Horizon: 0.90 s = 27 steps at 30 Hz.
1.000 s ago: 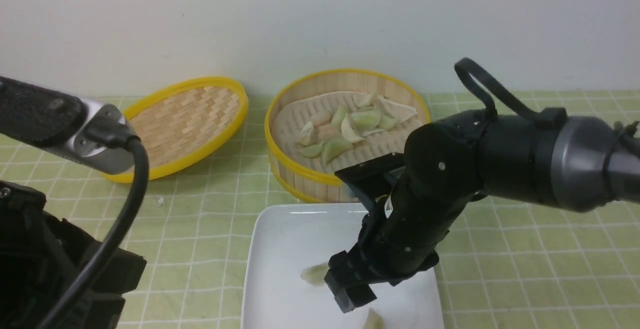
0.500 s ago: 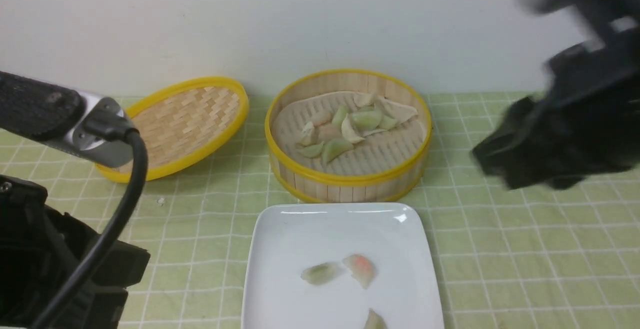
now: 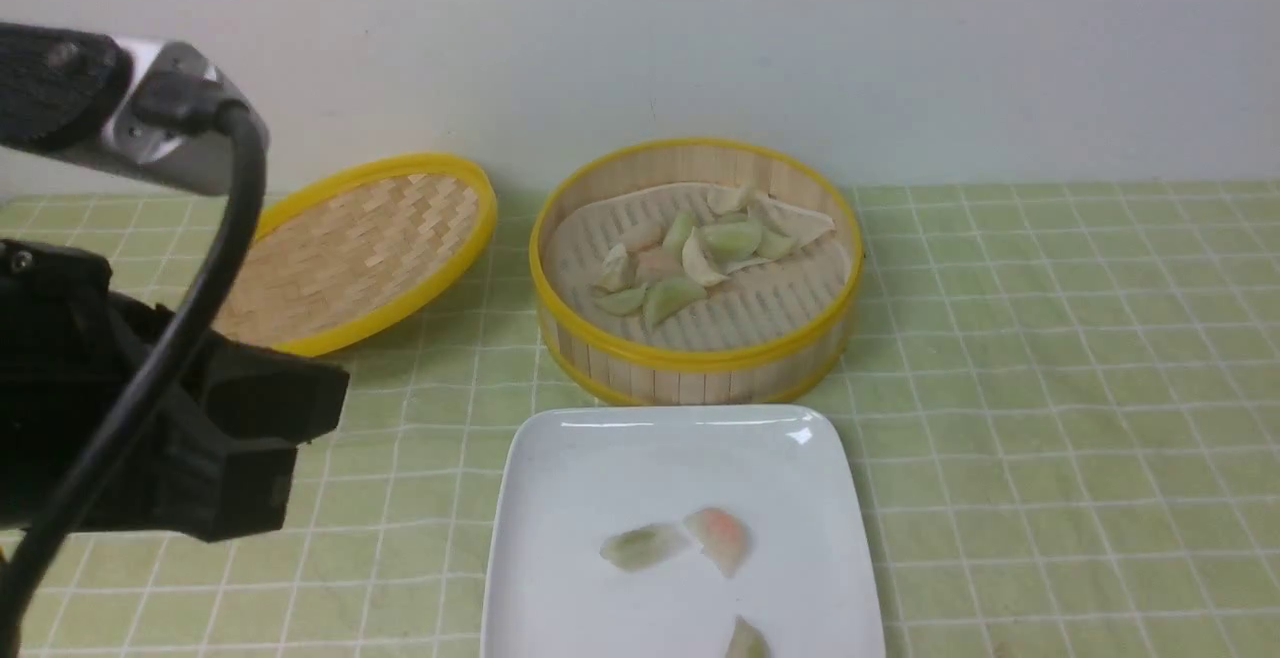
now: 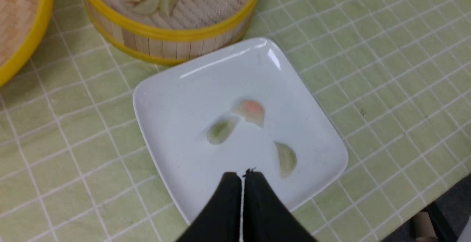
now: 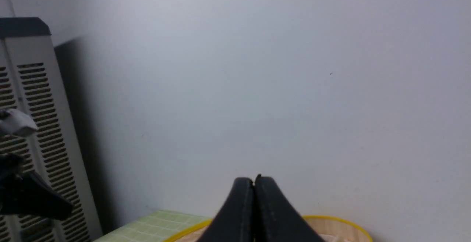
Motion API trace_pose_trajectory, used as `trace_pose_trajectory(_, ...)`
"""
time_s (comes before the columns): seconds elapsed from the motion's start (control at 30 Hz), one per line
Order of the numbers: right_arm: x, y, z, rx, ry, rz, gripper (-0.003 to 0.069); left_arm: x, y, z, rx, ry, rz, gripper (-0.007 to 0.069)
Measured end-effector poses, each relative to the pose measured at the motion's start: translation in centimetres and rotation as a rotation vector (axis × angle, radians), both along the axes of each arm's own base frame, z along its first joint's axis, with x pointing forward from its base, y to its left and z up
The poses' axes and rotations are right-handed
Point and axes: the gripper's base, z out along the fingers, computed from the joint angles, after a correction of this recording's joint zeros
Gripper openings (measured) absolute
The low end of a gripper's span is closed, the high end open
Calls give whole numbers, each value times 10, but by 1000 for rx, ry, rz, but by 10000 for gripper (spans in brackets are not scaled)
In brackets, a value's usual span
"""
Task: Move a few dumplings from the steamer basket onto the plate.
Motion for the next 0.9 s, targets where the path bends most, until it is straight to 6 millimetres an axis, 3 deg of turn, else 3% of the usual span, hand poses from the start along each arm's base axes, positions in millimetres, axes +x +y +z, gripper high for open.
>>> trace_pose_trajectory(0.23, 13, 12, -20, 21, 31, 11, -13, 0, 1, 5, -10, -62, -9, -6)
trace_pose_trajectory(0.5, 13, 12, -20, 22, 27, 10, -13, -45, 37, 25, -82, -324, 20, -6)
trace_pose_trajectory(0.7, 13, 12, -20, 22, 26, 10, -13, -75, 59, 11, -220, -573, 58, -6)
trace_pose_trajectory(0.9, 13, 12, -20, 22, 26, 10, -13, -81, 63, 0, -242, -593, 63, -6)
